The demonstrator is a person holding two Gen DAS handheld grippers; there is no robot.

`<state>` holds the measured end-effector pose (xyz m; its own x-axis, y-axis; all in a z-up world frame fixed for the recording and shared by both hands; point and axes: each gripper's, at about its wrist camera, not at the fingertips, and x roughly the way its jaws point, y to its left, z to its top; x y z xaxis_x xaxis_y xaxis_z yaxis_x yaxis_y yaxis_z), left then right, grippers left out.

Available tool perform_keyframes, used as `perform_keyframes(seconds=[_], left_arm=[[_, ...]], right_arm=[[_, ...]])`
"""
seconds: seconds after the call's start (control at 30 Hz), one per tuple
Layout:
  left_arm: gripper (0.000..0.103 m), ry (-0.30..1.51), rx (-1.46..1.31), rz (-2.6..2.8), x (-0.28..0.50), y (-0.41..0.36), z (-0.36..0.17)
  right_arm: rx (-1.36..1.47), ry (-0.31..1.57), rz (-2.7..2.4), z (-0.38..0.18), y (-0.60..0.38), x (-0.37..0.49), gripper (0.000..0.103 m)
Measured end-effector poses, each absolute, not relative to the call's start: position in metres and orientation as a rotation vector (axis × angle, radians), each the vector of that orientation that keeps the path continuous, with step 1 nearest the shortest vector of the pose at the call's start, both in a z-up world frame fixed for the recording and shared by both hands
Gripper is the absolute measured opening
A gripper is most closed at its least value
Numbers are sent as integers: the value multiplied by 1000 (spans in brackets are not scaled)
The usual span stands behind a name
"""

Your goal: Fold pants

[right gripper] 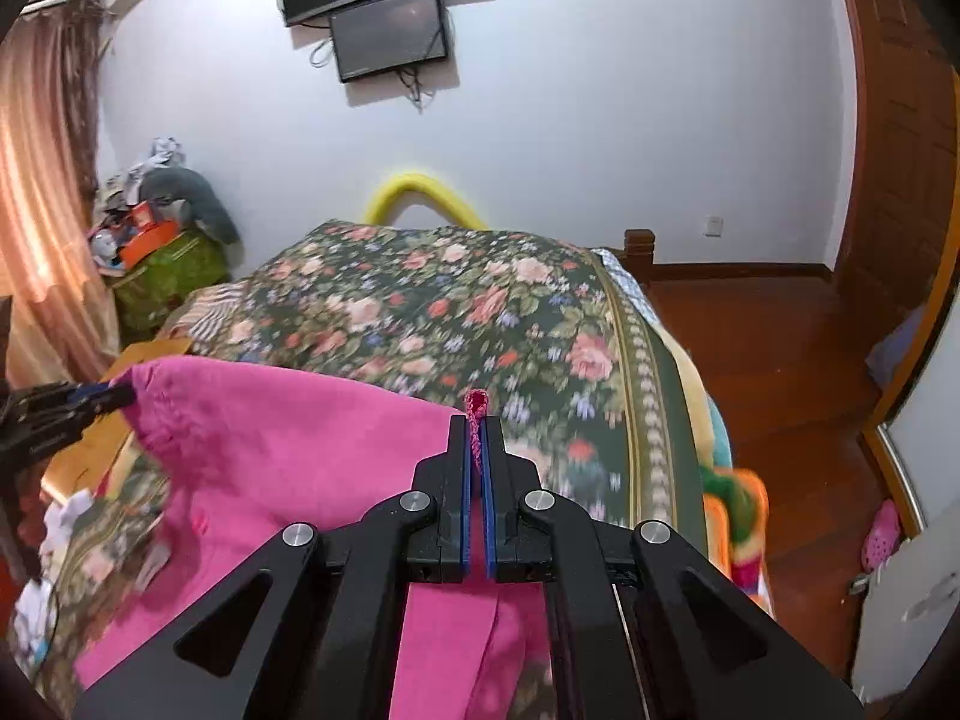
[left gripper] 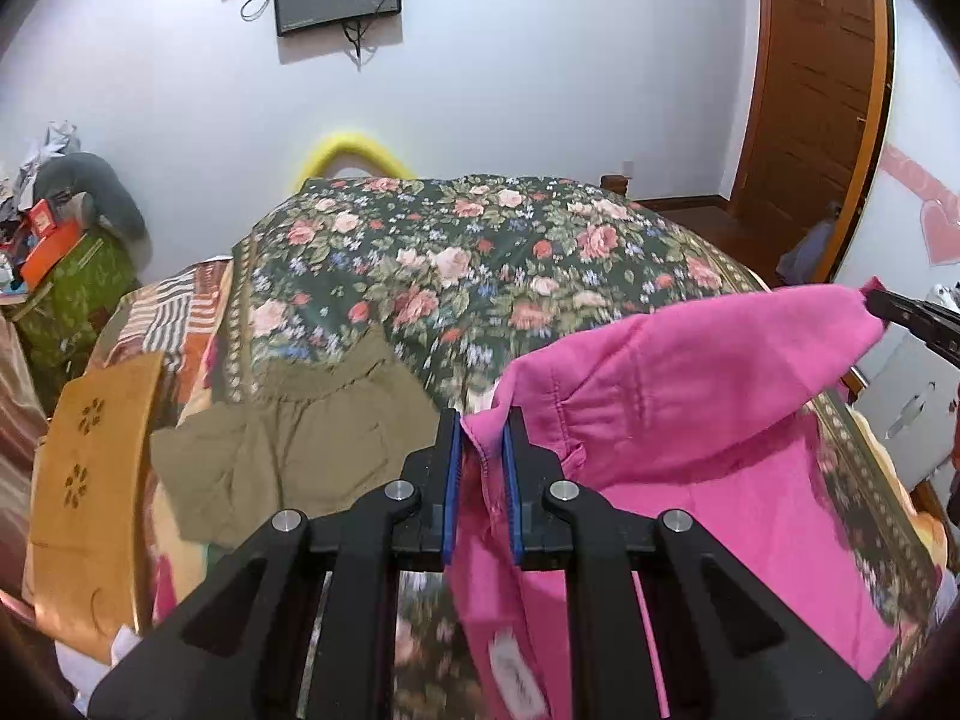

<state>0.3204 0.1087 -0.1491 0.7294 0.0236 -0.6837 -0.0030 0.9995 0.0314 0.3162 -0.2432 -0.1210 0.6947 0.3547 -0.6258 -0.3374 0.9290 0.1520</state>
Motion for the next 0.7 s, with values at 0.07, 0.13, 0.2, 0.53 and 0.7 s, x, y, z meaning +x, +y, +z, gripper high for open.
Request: perform_keyframes(seconds=[0.07, 0.13, 0.2, 0.53, 0.7], left_arm=[[13, 760, 39, 15, 303, 108, -153], [13, 773, 60, 16, 284, 105, -160], [13, 801, 77, 17, 266, 103, -170], [13, 921, 143, 9, 196, 93, -220], [13, 949, 124, 13, 170, 97, -223]], right_arm=[[12, 710, 403, -122, -245, 296, 2], [-13, 736, 406, -128, -243, 281, 2], [-33, 766, 410, -139, -241, 261, 2], [-125, 898, 410, -195, -241, 193, 2], [-86, 958, 381, -212, -256, 187, 3]])
